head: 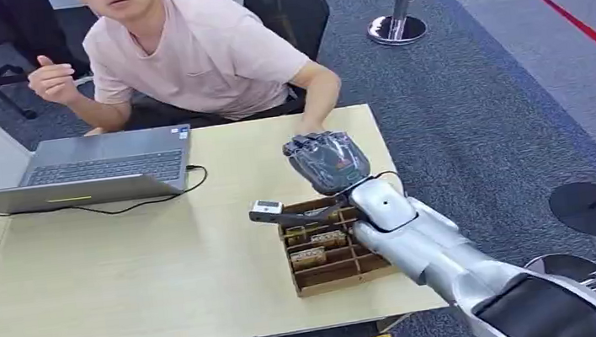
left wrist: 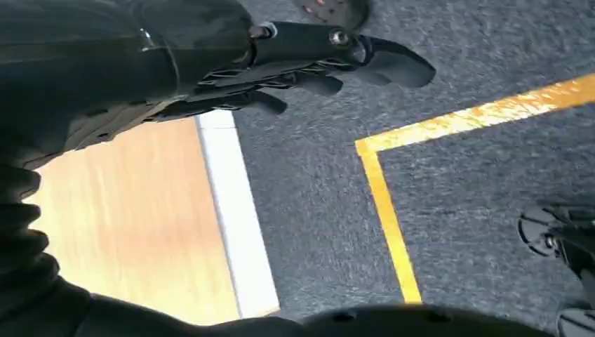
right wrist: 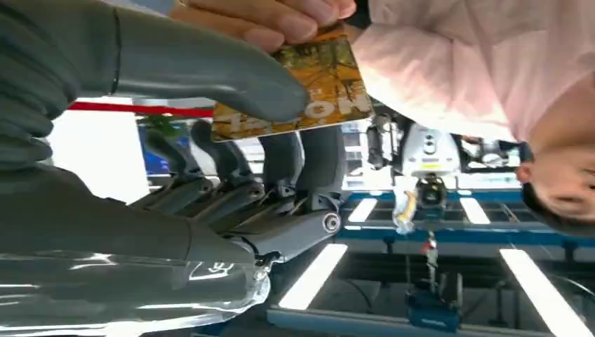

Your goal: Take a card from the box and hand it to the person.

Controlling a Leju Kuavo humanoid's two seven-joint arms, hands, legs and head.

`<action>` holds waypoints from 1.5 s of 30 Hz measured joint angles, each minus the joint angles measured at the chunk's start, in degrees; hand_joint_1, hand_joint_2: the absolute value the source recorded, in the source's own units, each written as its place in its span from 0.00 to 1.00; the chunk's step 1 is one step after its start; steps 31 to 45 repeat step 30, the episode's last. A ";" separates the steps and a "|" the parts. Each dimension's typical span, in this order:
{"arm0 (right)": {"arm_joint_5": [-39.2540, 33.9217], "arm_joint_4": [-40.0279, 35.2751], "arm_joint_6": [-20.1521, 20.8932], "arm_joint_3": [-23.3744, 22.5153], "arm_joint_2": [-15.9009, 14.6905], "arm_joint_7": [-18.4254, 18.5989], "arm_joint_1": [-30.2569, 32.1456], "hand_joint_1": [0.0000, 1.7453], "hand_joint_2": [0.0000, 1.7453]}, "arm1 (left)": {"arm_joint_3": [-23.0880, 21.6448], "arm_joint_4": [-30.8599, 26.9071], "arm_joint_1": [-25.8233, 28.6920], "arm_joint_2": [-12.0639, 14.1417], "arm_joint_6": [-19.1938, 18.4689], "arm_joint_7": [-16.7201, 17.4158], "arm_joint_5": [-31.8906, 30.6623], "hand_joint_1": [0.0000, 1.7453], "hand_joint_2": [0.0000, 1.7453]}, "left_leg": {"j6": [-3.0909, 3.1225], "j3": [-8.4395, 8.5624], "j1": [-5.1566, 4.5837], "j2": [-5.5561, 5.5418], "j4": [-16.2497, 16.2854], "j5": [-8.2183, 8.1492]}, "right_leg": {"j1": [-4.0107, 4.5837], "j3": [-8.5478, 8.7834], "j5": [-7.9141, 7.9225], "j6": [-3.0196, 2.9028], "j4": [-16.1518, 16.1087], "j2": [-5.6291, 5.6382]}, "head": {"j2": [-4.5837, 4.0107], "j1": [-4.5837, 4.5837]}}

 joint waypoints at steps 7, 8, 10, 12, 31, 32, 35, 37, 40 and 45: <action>0.15 3.43 -0.04 -1.66 1.11 0.04 -1.63 0.00 1.00 | -0.79 0.00 0.00 0.00 -0.35 -0.20 0.02 0.00 0.00 | 0.00 0.00 0.01 0.00 0.00 0.00 | 0.01 0.00 0.00 0.00 0.00 0.00 | 0.00 0.00; -0.09 3.60 -0.04 -1.95 1.14 -0.07 -1.65 0.00 1.00 | -0.79 0.00 0.00 0.00 -0.28 -0.13 0.11 0.00 0.00 | 0.00 0.00 0.01 0.00 0.00 0.00 | 0.01 0.00 0.00 0.00 0.00 0.01 | 0.00 0.00; -1.33 3.86 -0.04 -2.99 1.20 -0.83 -1.69 0.00 1.00 | -0.79 0.00 0.01 0.00 -0.09 0.00 0.24 0.00 0.00 | 0.00 -0.01 0.00 -0.01 0.00 0.00 | 0.00 0.00 0.00 0.00 0.00 -0.01 | 0.00 0.00; -5.23 4.13 -0.04 -4.47 1.40 -3.09 -1.85 0.00 1.00 | -0.79 0.00 0.01 0.02 0.07 0.13 0.37 0.00 0.00 | 0.00 -0.01 0.00 -0.01 0.00 0.00 | 0.00 0.00 0.00 0.00 0.00 0.00 | 0.00 0.00; -79.42 2.62 26.17 -34.15 -1.93 -14.65 -5.40 0.00 1.00 | -0.66 0.00 0.05 0.33 0.57 1.60 2.69 0.00 0.00 | 0.01 -0.01 -0.04 -0.10 0.04 -0.01 | -0.03 -0.02 0.00 0.01 -0.04 -0.10 | 0.00 0.00; -79.42 2.62 26.17 -34.15 -1.93 -14.65 -5.40 0.00 1.00 | -0.66 0.00 0.05 0.33 0.57 1.60 2.69 0.00 0.00 | 0.01 -0.01 -0.04 -0.10 0.04 -0.01 | -0.03 -0.02 0.00 0.01 -0.04 -0.10 | 0.00 0.00; -79.42 2.62 26.17 -34.15 -1.93 -14.65 -5.40 0.00 1.00 | -0.66 0.00 0.05 0.33 0.57 1.60 2.69 0.00 0.00 | 0.01 -0.01 -0.04 -0.10 0.04 -0.01 | -0.03 -0.02 0.00 0.01 -0.04 -0.10 | 0.00 0.00; -79.42 2.62 26.17 -34.15 -1.93 -14.65 -5.40 0.00 1.00 | -0.66 0.00 0.05 0.33 0.57 1.60 2.69 0.00 0.00 | 0.01 -0.01 -0.04 -0.10 0.04 -0.01 | -0.03 -0.02 0.00 0.01 -0.04 -0.10 | 0.00 0.00; -79.42 2.62 26.17 -34.15 -1.93 -14.65 -5.40 0.00 1.00 | -0.66 0.00 0.05 0.33 0.57 1.60 2.69 0.00 0.00 | 0.01 -0.01 -0.04 -0.10 0.04 -0.01 | -0.03 -0.02 0.00 0.01 -0.04 -0.10 | 0.00 0.00; -79.42 2.62 26.17 -34.15 -1.93 -14.65 -5.40 0.00 1.00 | -0.66 0.00 0.05 0.33 0.57 1.60 2.69 0.00 0.00 | 0.01 -0.01 -0.04 -0.10 0.04 -0.01 | -0.03 -0.02 0.00 0.01 -0.04 -0.10 | 0.00 0.00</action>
